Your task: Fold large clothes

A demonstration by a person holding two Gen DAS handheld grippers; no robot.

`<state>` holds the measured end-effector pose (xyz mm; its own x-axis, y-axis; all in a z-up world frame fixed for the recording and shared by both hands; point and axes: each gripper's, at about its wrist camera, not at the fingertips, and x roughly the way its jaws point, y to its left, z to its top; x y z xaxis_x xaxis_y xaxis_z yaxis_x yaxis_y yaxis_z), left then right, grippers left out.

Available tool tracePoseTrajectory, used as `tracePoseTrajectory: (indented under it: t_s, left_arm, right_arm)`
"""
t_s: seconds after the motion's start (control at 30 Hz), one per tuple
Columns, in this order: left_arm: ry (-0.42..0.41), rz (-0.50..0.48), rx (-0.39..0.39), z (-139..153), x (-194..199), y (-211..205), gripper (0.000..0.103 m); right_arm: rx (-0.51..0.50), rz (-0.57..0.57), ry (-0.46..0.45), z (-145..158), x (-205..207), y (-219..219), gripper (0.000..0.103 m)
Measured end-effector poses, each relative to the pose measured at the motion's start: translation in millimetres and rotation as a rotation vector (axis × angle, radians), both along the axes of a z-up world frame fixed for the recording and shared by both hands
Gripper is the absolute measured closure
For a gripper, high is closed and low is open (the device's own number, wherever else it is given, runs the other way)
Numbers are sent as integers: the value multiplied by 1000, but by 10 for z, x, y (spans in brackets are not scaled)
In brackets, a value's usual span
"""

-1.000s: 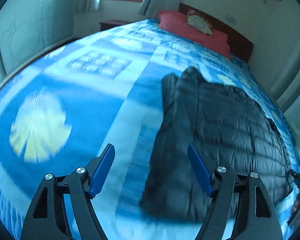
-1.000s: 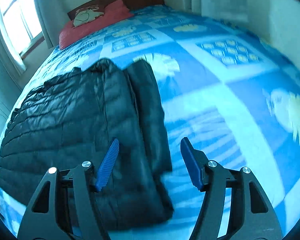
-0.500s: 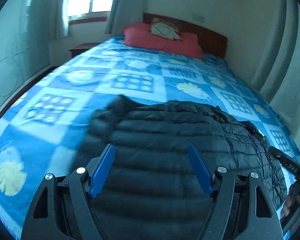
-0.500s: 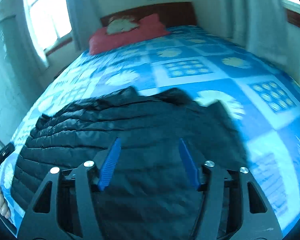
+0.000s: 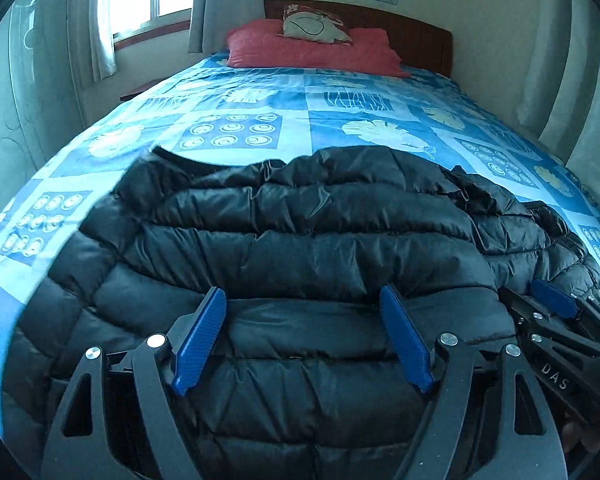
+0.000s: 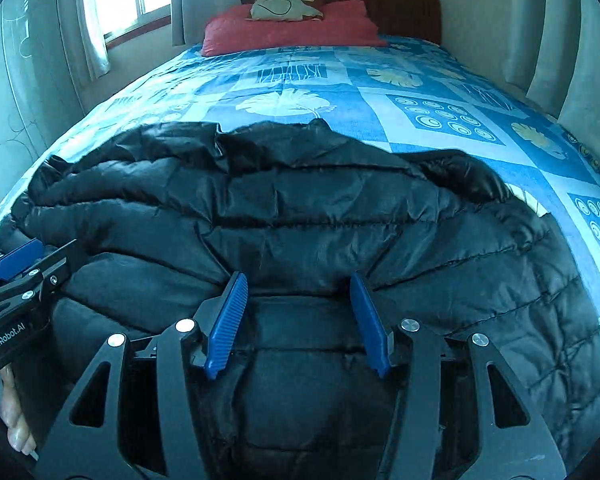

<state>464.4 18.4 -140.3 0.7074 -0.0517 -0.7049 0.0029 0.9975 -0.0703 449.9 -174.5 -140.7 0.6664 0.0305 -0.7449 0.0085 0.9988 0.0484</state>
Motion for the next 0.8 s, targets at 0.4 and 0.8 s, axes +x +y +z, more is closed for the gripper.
tracePoseTrajectory:
  t_s: [0.4,0.8]
  left_arm:
    - [32,-32,70,191,-159,6,24]
    - [13,269,-110,223,-1848,1482,24]
  right_arm:
    - [23,-25,-38,290,-410,-131,33]
    - [163,-306,-7,326,-1923,-1609,27]
